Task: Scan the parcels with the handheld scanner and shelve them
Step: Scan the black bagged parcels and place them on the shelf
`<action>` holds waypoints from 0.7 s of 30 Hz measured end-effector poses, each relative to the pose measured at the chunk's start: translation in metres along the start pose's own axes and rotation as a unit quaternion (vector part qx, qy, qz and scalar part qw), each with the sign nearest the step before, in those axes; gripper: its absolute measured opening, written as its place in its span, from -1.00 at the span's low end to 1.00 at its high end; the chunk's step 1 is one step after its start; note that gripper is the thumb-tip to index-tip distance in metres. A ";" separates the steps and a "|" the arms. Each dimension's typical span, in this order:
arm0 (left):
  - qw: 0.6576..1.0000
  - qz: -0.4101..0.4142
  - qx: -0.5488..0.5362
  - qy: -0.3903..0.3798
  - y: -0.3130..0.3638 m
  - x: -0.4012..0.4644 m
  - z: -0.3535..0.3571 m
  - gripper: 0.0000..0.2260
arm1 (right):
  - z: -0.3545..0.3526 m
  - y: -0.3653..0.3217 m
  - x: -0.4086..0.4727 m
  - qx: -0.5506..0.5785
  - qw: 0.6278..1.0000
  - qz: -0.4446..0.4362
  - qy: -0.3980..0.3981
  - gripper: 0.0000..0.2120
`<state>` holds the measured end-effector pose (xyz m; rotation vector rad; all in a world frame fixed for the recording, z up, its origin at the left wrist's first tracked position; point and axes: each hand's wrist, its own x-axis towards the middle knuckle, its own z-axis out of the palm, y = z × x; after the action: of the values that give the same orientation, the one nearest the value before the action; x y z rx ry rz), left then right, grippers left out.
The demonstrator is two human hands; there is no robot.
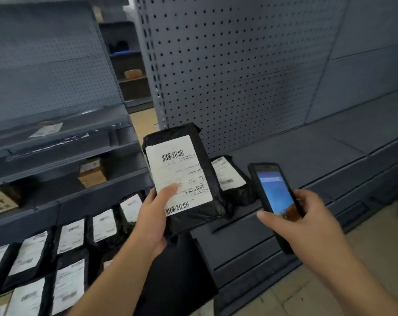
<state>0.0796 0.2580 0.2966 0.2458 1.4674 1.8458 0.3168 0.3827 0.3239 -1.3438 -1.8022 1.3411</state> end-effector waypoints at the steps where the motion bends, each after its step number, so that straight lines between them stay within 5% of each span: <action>1: 1.000 -0.004 0.001 -0.010 -0.008 -0.007 0.019 -0.72 | -0.019 0.009 -0.003 0.004 1.000 0.003 0.014 -0.33; 10: 0.993 -0.067 0.025 -0.090 -0.081 -0.056 0.165 -0.74 | -0.166 0.078 -0.030 0.022 0.993 0.022 0.116 -0.31; 21: 0.981 -0.091 0.064 -0.159 -0.110 -0.031 0.281 -0.74 | -0.246 0.108 -0.006 0.038 0.980 0.047 0.189 -0.32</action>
<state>0.3088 0.4566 0.2978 0.4343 1.3385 1.4911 0.5685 0.4777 0.3187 -1.5395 -1.4349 1.0959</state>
